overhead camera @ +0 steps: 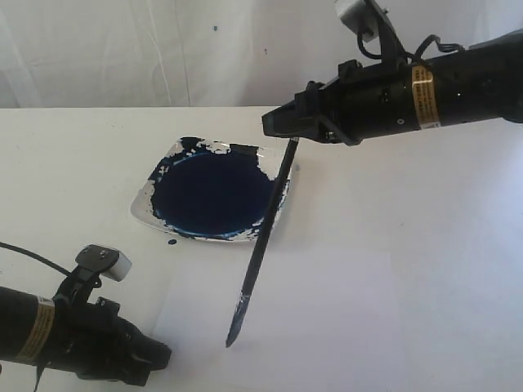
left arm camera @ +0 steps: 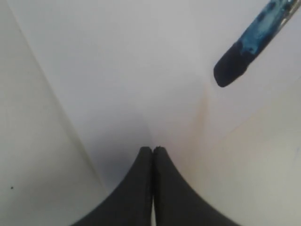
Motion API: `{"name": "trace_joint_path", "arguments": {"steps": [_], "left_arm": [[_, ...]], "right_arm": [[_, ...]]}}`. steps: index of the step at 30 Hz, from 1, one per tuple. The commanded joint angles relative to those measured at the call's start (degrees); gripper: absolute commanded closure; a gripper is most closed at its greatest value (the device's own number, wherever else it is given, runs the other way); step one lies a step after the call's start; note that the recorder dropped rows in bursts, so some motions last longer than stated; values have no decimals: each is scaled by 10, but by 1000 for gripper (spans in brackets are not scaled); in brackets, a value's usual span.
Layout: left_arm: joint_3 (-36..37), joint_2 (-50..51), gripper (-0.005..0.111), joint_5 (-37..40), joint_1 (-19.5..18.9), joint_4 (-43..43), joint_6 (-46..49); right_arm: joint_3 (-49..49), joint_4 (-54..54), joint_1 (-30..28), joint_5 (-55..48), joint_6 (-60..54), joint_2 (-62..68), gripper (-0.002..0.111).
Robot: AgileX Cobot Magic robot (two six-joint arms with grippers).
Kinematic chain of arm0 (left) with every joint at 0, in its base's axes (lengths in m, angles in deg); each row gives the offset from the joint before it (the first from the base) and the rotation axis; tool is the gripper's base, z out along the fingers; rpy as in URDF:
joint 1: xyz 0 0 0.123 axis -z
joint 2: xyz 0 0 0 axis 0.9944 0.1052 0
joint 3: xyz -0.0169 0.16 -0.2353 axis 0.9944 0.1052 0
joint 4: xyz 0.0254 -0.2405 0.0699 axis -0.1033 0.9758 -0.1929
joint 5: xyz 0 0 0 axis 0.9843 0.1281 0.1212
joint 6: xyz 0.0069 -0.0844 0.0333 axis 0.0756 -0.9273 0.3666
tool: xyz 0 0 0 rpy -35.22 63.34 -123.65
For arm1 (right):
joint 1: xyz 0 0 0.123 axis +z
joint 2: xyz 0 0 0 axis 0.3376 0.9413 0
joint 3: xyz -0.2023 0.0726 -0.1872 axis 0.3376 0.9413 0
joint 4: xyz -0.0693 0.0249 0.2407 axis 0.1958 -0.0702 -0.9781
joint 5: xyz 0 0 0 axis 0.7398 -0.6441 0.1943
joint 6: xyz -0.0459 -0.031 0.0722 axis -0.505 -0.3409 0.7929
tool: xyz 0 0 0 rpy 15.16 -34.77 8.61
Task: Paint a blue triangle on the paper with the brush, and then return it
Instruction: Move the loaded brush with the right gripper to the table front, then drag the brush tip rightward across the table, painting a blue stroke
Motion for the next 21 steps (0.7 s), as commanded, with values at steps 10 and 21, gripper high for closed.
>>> {"name": "trace_joint_path", "arguments": {"steps": [10,21], "left_arm": [[2,0,107,17,5,-7,3],[2,0,107,17,5,-14,3]], "right_arm": [[2,9,-5,-108,-25,18,108],[2,9,-5,-226,-60,18,108]]}}
